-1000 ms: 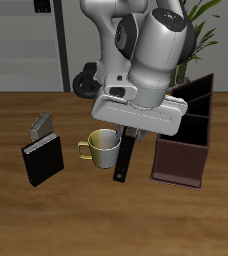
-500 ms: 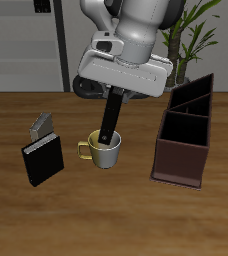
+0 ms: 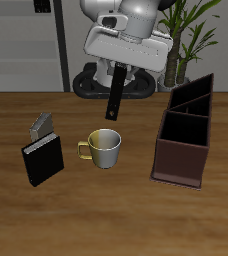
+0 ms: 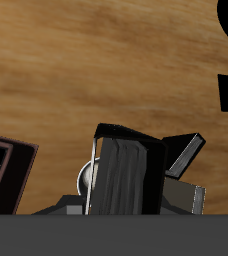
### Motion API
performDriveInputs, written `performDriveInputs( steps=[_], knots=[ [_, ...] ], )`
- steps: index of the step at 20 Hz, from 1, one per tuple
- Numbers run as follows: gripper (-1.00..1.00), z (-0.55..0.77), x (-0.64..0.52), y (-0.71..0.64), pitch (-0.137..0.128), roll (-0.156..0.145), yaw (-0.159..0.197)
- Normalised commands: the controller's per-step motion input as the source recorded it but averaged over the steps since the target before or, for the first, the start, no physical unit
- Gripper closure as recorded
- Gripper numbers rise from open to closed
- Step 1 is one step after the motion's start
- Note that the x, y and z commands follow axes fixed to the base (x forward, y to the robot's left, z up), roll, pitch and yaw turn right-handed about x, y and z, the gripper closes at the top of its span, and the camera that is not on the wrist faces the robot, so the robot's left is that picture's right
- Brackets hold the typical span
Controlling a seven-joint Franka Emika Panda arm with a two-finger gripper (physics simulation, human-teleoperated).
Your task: Place the left black book into the left desk caddy's back compartment
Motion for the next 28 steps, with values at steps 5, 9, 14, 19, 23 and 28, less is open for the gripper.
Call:
performDriveInputs(
  steps=[5,9,14,19,23,28],
  knots=[
    [1.00,0.07,-0.47,0.09,0.009,-0.031,-0.055],
    [1.00,-0.02,-0.38,0.30,-0.006,0.020,-0.012],
    [1.00,-0.14,-0.27,0.30,0.046,0.011,-0.037],
    [1.00,-0.01,-0.24,0.29,-0.005,0.033,0.001],
    [1.00,0.01,-0.25,0.26,-0.012,0.025,-0.002],
    [1.00,-0.07,-0.12,0.21,0.016,0.018,-0.016]
  ],
)
